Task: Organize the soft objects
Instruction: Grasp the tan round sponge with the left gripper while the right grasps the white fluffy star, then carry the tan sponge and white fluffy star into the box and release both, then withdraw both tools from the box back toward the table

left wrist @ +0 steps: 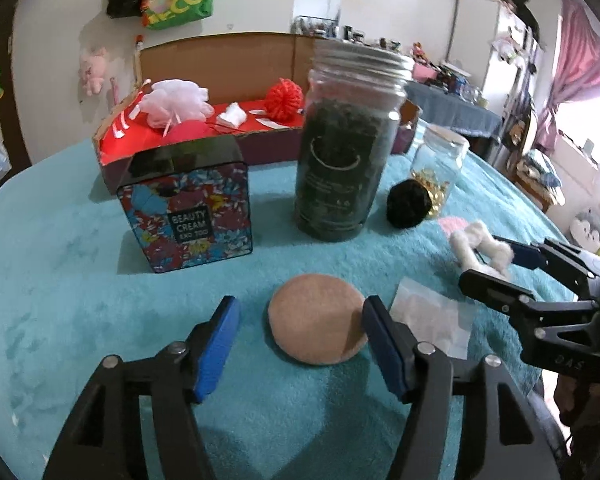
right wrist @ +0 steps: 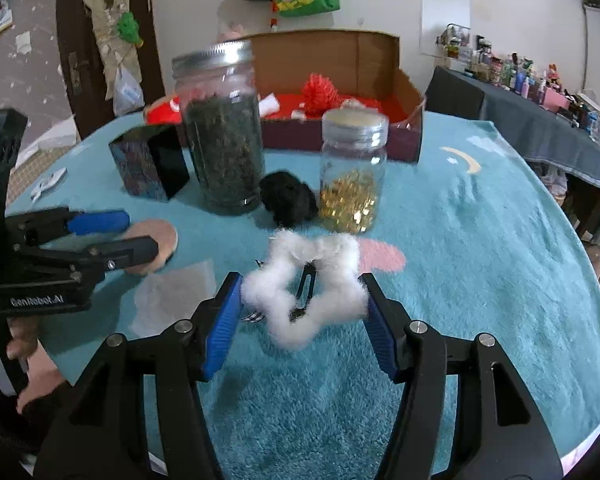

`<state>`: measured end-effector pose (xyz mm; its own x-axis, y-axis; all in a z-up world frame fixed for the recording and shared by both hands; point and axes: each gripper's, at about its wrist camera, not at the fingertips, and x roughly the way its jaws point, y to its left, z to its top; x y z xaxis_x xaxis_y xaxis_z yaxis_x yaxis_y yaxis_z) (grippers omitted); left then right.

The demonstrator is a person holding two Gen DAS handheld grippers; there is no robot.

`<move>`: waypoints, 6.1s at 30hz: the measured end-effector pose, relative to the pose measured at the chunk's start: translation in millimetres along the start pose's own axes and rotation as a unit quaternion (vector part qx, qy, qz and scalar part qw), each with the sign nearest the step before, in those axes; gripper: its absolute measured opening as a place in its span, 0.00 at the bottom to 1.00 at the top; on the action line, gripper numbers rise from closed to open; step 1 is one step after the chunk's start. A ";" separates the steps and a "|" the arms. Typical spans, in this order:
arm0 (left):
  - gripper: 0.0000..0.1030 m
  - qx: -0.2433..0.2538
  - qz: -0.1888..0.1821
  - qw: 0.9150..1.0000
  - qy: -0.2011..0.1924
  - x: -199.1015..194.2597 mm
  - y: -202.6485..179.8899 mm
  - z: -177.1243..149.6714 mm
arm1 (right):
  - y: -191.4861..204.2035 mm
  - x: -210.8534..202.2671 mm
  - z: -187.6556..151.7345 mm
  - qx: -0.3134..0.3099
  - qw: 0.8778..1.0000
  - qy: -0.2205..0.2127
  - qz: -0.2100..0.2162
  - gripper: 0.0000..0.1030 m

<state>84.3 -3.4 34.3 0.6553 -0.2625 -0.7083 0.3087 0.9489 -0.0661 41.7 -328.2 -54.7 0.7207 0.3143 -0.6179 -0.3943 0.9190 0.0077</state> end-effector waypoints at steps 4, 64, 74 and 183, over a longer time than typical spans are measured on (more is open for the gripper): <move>0.70 0.024 0.000 1.000 0.008 3.3 -4.6 1.5 | 2.8 5.0 -4.8 -0.012 1.000 0.005 -0.013 0.64; 0.35 0.017 0.051 0.998 -0.014 -13.2 117.4 36.6 | -78.4 7.9 39.0 0.026 0.999 0.000 -0.044 0.54; 0.35 0.061 0.022 0.998 -0.008 6.3 129.6 58.1 | -90.6 24.2 60.5 -0.034 0.998 0.000 -0.048 0.54; 0.95 0.066 -0.089 0.993 -0.049 -37.7 51.9 192.7 | -38.8 47.9 241.5 -0.100 0.991 0.051 0.073 0.78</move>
<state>208.5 21.9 193.0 0.6449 -0.4458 -0.6208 0.5093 0.8563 -0.0859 229.2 -291.3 105.3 0.5901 0.4048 -0.6985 -0.6025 0.7967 -0.0473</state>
